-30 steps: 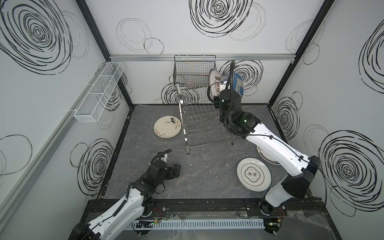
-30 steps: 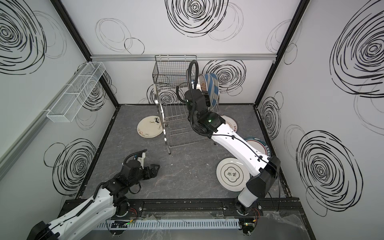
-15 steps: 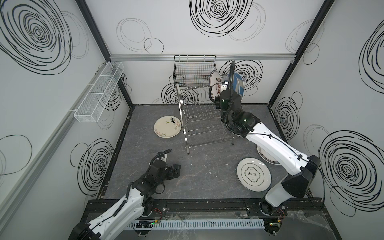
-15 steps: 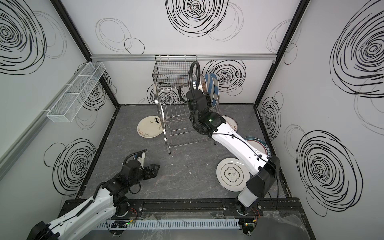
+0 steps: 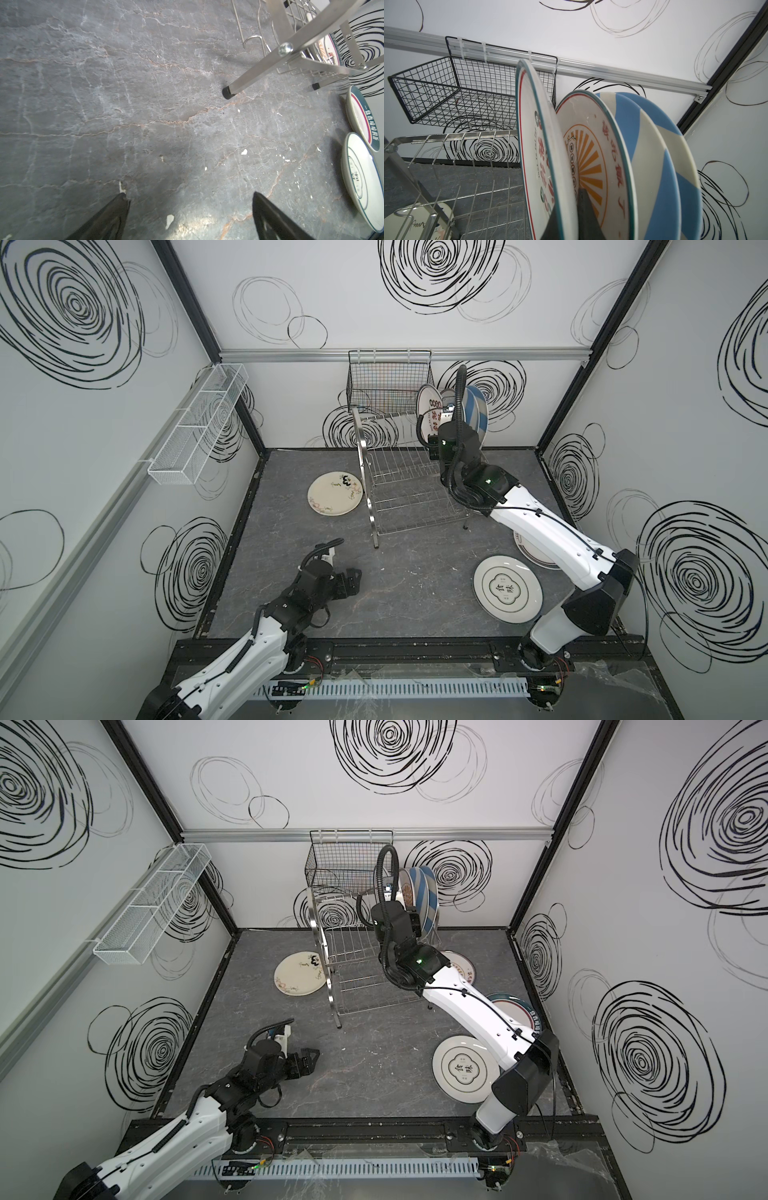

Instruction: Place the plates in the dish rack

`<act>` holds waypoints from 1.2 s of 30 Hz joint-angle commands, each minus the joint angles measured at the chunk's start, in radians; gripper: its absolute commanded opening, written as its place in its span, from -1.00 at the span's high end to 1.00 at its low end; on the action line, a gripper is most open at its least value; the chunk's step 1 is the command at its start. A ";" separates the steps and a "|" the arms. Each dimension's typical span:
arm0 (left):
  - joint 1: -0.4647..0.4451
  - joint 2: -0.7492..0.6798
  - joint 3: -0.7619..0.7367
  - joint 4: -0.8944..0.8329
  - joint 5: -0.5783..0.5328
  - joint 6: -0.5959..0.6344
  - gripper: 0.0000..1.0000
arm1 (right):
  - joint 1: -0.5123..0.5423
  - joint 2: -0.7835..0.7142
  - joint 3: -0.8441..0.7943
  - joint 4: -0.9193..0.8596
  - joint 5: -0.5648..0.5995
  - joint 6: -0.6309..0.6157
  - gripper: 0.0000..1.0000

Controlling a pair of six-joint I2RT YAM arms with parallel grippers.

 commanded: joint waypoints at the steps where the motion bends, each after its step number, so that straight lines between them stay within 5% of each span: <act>1: -0.001 -0.004 -0.006 0.033 0.003 0.012 -0.91 | -0.003 -0.020 0.001 0.013 0.018 0.022 1.00; 20: 0.000 -0.004 -0.007 0.035 0.005 0.014 -0.92 | 0.025 -0.011 0.110 0.011 0.124 -0.018 1.00; 36: -0.003 -0.010 -0.006 0.032 0.007 0.013 -0.91 | 0.024 0.046 0.112 -0.002 0.088 0.026 1.00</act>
